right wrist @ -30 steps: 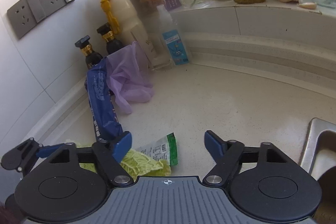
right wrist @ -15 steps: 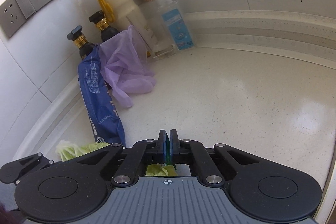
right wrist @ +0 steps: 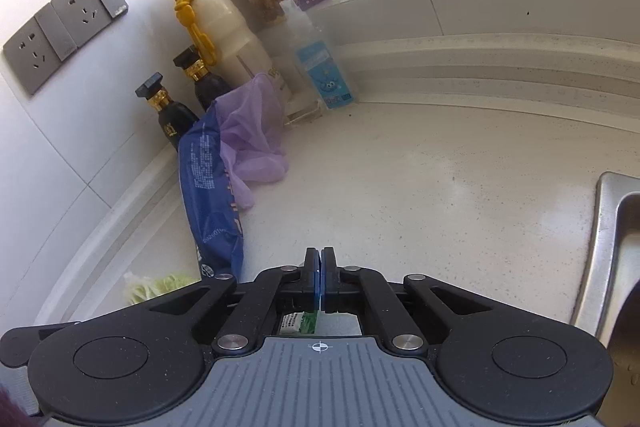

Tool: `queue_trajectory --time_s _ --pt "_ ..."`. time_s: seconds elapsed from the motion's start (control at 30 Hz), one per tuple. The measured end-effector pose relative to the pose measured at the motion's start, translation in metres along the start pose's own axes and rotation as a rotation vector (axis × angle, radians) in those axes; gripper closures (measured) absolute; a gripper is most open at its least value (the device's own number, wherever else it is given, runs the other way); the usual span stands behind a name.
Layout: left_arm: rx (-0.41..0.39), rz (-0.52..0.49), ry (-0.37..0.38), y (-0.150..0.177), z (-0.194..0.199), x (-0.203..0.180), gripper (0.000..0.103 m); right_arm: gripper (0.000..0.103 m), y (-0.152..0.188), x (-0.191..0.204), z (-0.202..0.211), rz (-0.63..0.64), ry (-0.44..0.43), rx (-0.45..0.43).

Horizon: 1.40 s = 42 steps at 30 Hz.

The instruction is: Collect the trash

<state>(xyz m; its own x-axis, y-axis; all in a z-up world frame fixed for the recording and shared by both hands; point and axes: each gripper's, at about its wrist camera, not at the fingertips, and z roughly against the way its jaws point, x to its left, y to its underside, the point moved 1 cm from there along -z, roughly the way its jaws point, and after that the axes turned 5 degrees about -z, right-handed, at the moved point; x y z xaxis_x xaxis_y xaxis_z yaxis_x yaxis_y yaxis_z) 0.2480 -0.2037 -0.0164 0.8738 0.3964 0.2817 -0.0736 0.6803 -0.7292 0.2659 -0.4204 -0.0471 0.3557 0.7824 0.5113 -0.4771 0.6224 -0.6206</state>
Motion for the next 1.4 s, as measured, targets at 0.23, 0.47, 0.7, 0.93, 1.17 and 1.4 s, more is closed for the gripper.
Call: queue_trajectory --time_s 0.23,0.47,0.7,0.93,1.17,1.4 --pt "-0.012 -0.014 0.033 0.011 0.026 -0.013 0.093 0.103 0.016 0.0 0.022 0.022 0.013 0.017" --pt "0.012 -0.029 0.044 0.031 0.046 -0.018 0.093 0.103 0.036 0.005 0.042 0.05 0.029 0.07" --pt "0.049 -0.032 0.045 0.047 0.062 -0.017 0.093 0.103 0.047 0.009 0.055 0.078 0.043 0.095" --pt "0.046 0.03 0.104 0.052 0.073 -0.012 0.051 0.081 0.046 0.013 0.061 0.128 0.054 0.068" --pt "0.031 0.253 0.084 0.053 0.066 0.005 0.031 0.037 0.05 0.025 0.049 0.198 0.039 0.046" --pt "0.017 0.547 0.016 0.045 0.055 0.026 0.026 0.037 0.056 0.039 0.025 0.259 0.059 0.077"
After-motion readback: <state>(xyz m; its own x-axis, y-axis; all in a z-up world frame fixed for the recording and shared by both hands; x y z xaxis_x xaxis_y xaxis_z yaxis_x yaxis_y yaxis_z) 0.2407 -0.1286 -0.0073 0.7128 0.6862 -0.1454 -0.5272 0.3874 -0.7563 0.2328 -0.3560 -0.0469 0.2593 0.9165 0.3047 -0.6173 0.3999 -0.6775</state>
